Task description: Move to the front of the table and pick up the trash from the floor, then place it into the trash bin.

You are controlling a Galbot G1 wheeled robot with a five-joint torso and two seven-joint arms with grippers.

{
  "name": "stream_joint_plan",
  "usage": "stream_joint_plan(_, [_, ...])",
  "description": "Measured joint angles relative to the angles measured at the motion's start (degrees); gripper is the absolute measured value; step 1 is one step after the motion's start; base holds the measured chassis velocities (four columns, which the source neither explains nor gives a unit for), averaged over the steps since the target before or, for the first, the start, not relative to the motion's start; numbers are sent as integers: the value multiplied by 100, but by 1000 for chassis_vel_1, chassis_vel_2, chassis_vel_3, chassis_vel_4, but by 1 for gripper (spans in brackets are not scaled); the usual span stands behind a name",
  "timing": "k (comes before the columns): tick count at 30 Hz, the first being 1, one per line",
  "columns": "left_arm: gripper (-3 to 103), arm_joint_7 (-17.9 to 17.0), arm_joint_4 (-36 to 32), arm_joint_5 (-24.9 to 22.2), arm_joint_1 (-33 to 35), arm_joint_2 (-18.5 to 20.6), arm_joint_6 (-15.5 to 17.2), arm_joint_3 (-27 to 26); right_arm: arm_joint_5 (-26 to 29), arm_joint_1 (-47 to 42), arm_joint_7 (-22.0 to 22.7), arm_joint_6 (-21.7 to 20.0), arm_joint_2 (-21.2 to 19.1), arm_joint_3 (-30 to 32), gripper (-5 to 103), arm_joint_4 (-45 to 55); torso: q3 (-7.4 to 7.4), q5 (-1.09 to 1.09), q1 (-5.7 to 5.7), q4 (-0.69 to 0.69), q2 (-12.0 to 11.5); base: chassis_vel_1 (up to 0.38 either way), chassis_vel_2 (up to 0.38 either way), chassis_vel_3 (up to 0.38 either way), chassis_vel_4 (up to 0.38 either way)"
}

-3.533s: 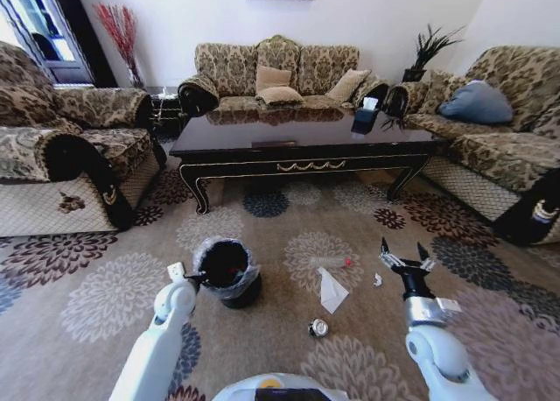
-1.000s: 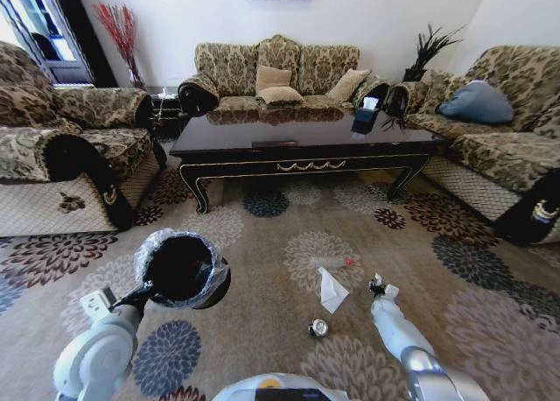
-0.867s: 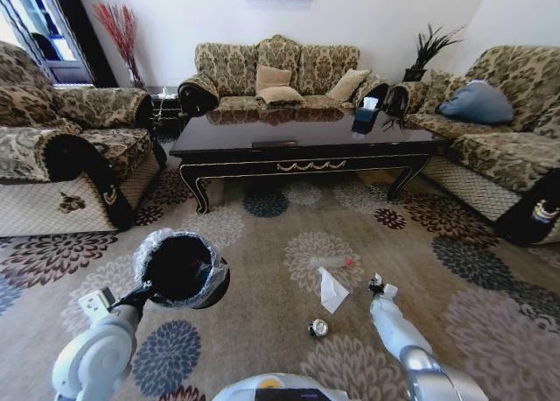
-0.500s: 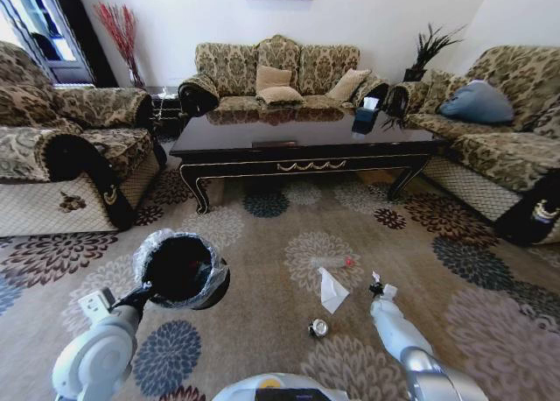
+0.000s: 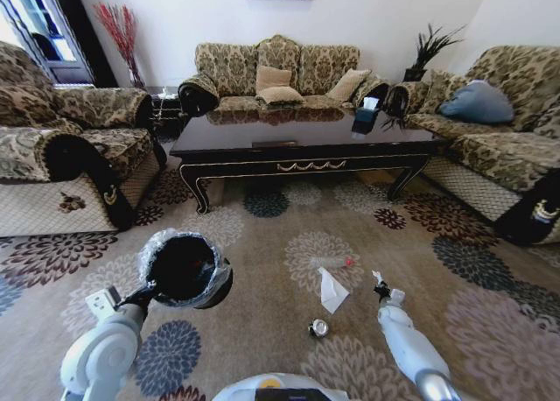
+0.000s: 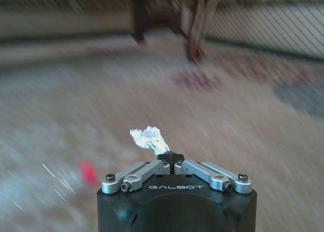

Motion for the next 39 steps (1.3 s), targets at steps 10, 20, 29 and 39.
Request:
stream_joint_plan(10, [2,51,333,-40,-465,251,0,415,764,-859,-138,80,-788,-610,0,3501,0,-1,0,-1,1,0,0,0,0])
stream_joint_plan(20, [2,19,1418,-100,-1372,534,0,1167,1160,-593,-591,650,-1238,-1768,0,4839,1,0,0,0,1,0,0,0,0])
stream_joint_plan(29, [2,-232,2533,-211,-2749,404,-3,2349,1193,-16,-892,949,-1660,-2820,0,4889,1,1,1,-2,1,0,0,0,0])
stream_joint_plan(39, [2,-446,3671,-141,-3804,-41,-2,3652,961,464,-953,1132,-1621,-3277,0,4391,2,1,2,-2,0,0,0,0,0])
